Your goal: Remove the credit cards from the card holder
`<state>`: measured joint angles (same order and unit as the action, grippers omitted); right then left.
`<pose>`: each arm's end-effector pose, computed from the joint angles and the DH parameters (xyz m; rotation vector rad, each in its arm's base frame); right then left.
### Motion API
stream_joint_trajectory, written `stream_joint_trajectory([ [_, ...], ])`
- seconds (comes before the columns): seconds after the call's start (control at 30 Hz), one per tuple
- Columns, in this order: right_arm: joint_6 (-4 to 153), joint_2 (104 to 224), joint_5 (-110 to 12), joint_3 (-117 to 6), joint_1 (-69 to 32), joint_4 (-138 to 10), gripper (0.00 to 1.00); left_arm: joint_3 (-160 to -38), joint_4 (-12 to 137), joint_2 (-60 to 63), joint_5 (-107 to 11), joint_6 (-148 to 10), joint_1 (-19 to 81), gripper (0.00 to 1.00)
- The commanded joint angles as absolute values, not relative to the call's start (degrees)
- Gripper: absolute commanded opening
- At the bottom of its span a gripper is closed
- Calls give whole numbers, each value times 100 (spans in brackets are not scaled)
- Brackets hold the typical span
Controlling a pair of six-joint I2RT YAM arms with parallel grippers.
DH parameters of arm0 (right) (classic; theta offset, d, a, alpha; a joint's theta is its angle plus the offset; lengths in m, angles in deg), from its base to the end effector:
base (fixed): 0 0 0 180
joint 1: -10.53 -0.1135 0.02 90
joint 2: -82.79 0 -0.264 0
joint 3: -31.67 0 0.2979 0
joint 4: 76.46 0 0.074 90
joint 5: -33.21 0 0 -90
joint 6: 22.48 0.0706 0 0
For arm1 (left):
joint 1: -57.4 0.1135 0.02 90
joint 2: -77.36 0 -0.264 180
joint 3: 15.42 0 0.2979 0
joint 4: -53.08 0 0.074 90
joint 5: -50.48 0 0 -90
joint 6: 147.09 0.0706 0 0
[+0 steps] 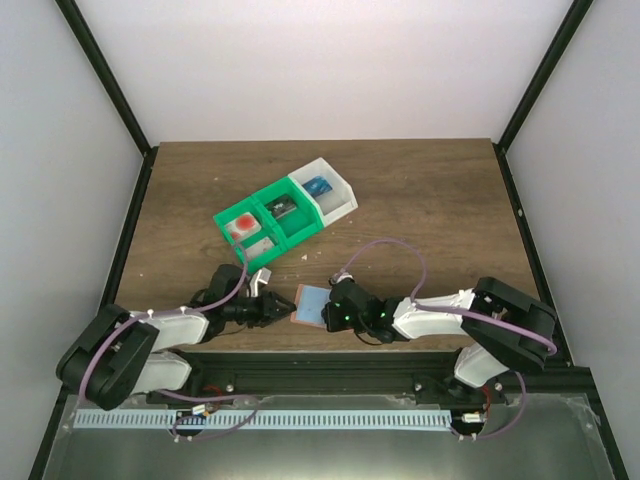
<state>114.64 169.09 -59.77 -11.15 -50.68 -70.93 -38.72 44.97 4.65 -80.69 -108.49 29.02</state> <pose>0.1544 0.2733 0.0629 -0.2919 2.5670 0.7435 0.1810 -0.1506 0.0554 -0.0836 2.5699 -1.4662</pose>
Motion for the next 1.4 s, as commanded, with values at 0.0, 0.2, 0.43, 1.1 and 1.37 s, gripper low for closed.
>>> stream_joint_trajectory([
  [0.0,11099,16946,-5446,-846,-5001,-7868,10,-3771,3392,192,-8328,-11240,2788,40],
  [0.2,10983,17000,-5180,-721,-4808,-8138,9,-3862,2898,-357,-8056,-11077,2682,41],
  [0.43,10973,16946,-5178,-620,-4776,-8241,9,-3971,2717,-722,-7888,-11005,2604,42],
  [1.1,10645,15974,-5276,-674,-4581,-7453,22,-4367,4468,475,-6680,-11139,1862,47],
  [1.37,10817,14375,-5641,-708,-4581,-6267,42,-5473,7106,2396,-5291,-10093,1863,94],
])
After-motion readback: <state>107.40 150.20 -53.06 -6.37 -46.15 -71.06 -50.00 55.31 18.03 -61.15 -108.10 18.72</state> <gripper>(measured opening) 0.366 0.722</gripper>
